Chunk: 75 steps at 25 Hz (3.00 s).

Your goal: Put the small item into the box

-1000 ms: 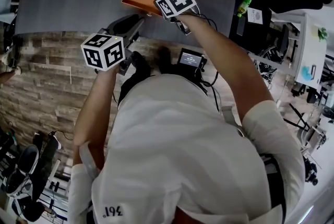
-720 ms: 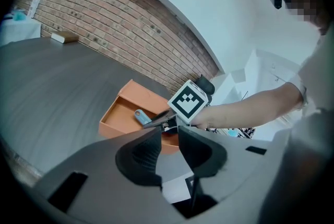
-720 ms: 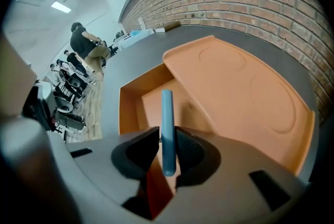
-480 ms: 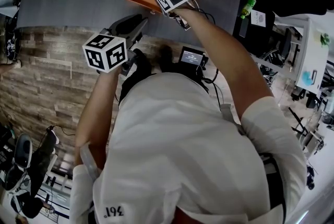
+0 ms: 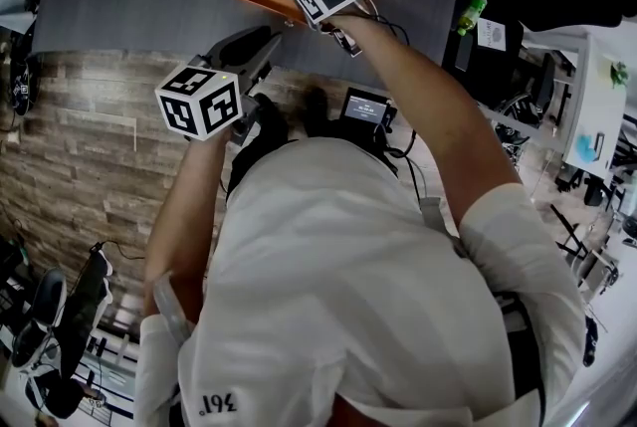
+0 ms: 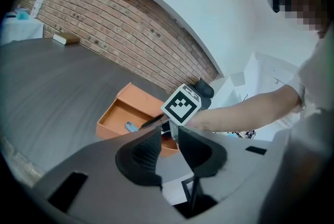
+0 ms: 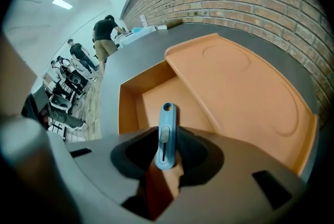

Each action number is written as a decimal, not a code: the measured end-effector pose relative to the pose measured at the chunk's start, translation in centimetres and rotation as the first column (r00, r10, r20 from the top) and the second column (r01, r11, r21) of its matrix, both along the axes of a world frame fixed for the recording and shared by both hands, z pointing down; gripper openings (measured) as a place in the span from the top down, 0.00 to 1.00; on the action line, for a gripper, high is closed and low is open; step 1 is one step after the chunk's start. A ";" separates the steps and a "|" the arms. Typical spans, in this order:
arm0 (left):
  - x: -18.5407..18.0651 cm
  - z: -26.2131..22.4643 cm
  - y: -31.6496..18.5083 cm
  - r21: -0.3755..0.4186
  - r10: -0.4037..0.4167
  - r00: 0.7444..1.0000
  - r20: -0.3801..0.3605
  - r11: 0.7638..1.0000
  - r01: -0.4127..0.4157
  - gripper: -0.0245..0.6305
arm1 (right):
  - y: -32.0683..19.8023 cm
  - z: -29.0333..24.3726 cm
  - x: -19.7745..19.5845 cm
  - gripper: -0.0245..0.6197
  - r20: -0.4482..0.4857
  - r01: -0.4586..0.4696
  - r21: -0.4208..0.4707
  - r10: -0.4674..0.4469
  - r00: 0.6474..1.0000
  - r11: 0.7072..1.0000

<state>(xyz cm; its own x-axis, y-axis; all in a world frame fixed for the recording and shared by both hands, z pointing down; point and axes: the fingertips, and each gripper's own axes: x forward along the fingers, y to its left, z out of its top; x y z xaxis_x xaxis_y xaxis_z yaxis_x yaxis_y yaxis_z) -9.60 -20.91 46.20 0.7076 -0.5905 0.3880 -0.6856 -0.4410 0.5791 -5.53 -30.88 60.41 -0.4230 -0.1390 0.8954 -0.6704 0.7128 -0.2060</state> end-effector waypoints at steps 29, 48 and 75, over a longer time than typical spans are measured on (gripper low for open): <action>-0.9 -2.9 0.1 0.059 -0.038 0.998 -0.055 0.997 0.041 0.80 | -0.3 -4.0 2.0 0.74 0.056 -0.101 0.108 0.095 0.994 0.989; -1.2 -7.5 -1.0 0.158 -0.027 0.992 -0.126 0.986 0.047 0.80 | -1.3 -14.5 1.6 0.82 0.326 -0.234 0.243 0.148 0.934 0.941; -3.6 -19.0 2.9 0.388 0.000 0.965 -0.264 0.915 0.107 0.80 | 5.4 -29.9 2.1 0.86 0.557 -0.280 0.426 -0.005 0.831 0.860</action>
<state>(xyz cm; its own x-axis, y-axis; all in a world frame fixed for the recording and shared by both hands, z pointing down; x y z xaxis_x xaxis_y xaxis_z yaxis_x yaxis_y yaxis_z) -13.21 -17.97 27.23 0.7133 -0.6969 -0.0737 -0.5684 -0.6368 0.5210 -3.39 -25.46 30.53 -0.7433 -0.5737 0.3440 -0.6574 0.7217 -0.2167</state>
